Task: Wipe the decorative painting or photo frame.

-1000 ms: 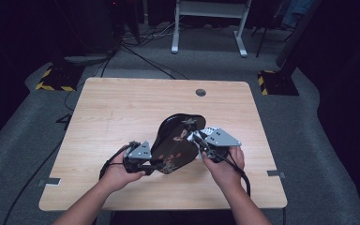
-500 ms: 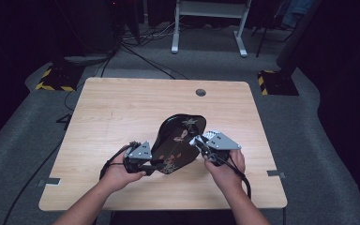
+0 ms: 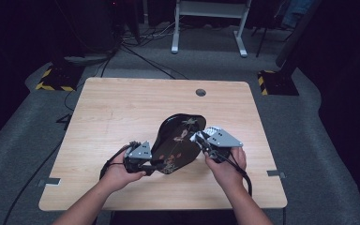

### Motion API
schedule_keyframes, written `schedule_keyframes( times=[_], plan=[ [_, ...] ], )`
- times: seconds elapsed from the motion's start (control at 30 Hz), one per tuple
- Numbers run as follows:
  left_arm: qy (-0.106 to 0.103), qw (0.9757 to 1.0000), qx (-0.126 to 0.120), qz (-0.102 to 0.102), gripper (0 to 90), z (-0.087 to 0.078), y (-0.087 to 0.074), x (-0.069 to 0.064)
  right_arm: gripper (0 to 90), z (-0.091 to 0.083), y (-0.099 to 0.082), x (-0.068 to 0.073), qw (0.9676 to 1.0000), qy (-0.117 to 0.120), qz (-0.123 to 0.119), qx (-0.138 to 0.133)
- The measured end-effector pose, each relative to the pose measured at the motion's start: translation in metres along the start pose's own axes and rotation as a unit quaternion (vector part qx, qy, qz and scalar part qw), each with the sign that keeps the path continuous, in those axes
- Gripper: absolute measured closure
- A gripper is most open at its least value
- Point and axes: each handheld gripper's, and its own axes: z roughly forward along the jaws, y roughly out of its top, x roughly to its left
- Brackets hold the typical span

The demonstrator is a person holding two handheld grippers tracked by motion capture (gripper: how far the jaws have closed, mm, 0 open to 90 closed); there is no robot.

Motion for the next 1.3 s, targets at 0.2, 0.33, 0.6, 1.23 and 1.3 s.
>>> schedule_keyframes(
  times=[0.2, 0.33, 0.6, 1.23, 1.3],
  plan=[
    [-0.002, 1.0, 0.001, -0.001, 73.1, 0.0, 0.0, 0.001, 79.1, -0.001, 0.0, -0.003, 1.0, -0.003, -0.003, 0.005],
    [-0.003, 1.0, 0.0, -0.001, 73.3, 0.0, 0.0, 0.001, 79.1, -0.007, 0.012, -0.012, 0.9998, -0.014, 0.002, -0.012],
    [-0.002, 1.0, 0.004, 0.001, 72.9, 0.0, 0.001, 0.001, 79.1, 0.0, -0.001, -0.007, 1.0, -0.007, 0.0, 0.004],
    [0.001, 1.0, 0.006, 0.001, 72.9, 0.001, 0.001, 0.001, 79.0, 0.005, 0.007, 0.033, 0.9986, 0.043, -0.028, -0.013],
    [0.001, 1.0, 0.005, 0.0, 72.7, 0.001, 0.002, 0.0, 79.1, 0.008, -0.001, 0.035, 0.9985, 0.047, -0.028, -0.002]
  ],
)
